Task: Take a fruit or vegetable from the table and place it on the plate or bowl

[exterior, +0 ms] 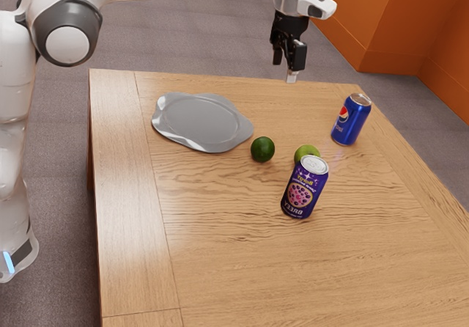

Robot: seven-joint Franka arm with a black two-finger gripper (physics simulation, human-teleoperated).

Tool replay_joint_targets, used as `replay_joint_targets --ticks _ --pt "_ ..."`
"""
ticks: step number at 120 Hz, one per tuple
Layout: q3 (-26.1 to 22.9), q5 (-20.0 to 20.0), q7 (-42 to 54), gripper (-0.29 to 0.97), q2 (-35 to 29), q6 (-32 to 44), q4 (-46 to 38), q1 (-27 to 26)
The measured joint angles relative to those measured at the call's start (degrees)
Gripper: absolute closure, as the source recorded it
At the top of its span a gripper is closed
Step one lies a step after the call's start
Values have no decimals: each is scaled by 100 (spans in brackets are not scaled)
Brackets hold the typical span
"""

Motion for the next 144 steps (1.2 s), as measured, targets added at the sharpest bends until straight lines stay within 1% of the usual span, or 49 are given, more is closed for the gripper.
replay_joint_targets --ticks 48,76,92,112,128,144 --pt "12 -56 48 0 -49 -105 4 56" --pt "-30 389 742 0 -46 -405 -72 -15" --pt "-30 477 1348 0 -64 -334 -458 -14" --pt "-74 488 1986 0 -364 37 -1294 17" --pt "-190 350 2381 0 -436 299 -1580 -21" --pt "-200 169 2675 0 -563 635 -2074 -55"
